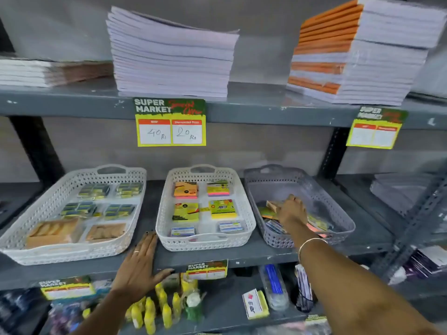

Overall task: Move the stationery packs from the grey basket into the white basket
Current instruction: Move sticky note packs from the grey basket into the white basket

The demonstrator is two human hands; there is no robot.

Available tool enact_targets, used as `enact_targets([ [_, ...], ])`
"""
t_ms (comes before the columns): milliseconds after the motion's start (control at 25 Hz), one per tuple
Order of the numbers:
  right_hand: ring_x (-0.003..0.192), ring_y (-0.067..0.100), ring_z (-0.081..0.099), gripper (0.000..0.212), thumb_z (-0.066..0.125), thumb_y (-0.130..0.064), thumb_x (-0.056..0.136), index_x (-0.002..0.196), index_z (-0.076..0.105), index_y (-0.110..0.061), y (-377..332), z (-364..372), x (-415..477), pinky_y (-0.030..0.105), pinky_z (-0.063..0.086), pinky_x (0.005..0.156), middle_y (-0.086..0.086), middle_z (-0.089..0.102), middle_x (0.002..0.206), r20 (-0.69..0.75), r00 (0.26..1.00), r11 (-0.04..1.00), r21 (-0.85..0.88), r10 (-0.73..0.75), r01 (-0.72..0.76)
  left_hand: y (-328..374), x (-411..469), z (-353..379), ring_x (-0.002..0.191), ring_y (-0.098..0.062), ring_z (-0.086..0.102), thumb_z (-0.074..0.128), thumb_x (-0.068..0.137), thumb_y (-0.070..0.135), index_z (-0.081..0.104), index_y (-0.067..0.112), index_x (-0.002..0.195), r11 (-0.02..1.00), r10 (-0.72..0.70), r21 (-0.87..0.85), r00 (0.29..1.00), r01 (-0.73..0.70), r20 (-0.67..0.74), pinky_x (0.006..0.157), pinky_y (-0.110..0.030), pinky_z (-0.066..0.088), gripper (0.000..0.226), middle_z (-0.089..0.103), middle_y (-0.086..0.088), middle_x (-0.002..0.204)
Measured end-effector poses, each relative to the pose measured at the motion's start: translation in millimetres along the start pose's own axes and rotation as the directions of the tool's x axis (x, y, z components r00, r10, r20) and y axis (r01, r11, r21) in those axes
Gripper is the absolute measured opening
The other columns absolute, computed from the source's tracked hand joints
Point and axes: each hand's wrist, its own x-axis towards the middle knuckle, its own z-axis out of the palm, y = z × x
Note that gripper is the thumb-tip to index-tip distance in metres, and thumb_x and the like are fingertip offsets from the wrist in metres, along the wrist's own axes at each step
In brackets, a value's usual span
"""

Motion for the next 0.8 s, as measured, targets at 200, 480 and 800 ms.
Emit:
enact_targets([
  [200, 0.13, 0.039, 0.043, 0.052, 0.05, -0.031, 0.094, 0.134, 0.041, 0.002, -5, 24, 39, 0.044, 0.037, 0.107, 0.026, 0.043, 0.141, 0.106, 0.994, 0.999, -0.046, 0.029, -0.024, 10, 3, 7, 0.117, -0.026, 0.054, 0.014, 0.077, 0.079, 0.046, 0.004, 0.13, 0.994, -0.094, 0.047, 0.993, 0.097, -0.064, 0.095, -0.042, 0.046, 0.098, 0.055, -0.013, 0.131],
  [480, 0.132, 0.042, 0.039, 0.071, 0.042, -0.051, 0.092, 0.137, 0.042, 0.004, 0, 49, 63, 0.05, 0.033, 0.109, 0.027, 0.041, 0.145, 0.154, 0.981, 0.99, -0.095, 0.117, -0.103, 10, 1, 3, 0.114, -0.025, 0.056, 0.012, 0.08, 0.075, 0.047, 0.004, 0.129, 0.991, -0.106, 0.076, 0.994, 0.108, -0.029, 0.097, -0.04, 0.045, 0.094, 0.058, -0.012, 0.128],
  [800, 0.14, 0.041, 0.024, 0.062, 0.05, -0.026, 0.092, 0.142, 0.032, 0.006, -25, 37, 49, 0.051, 0.034, 0.108, 0.029, 0.026, 0.15, 0.051, 0.998, 0.996, -0.078, 0.048, -0.044, 6, 2, 9, 0.12, -0.026, 0.052, 0.017, 0.079, 0.076, 0.049, 0.004, 0.128, 0.991, -0.108, 0.081, 0.994, 0.107, 0.006, 0.102, -0.044, 0.038, 0.093, 0.056, -0.012, 0.13],
])
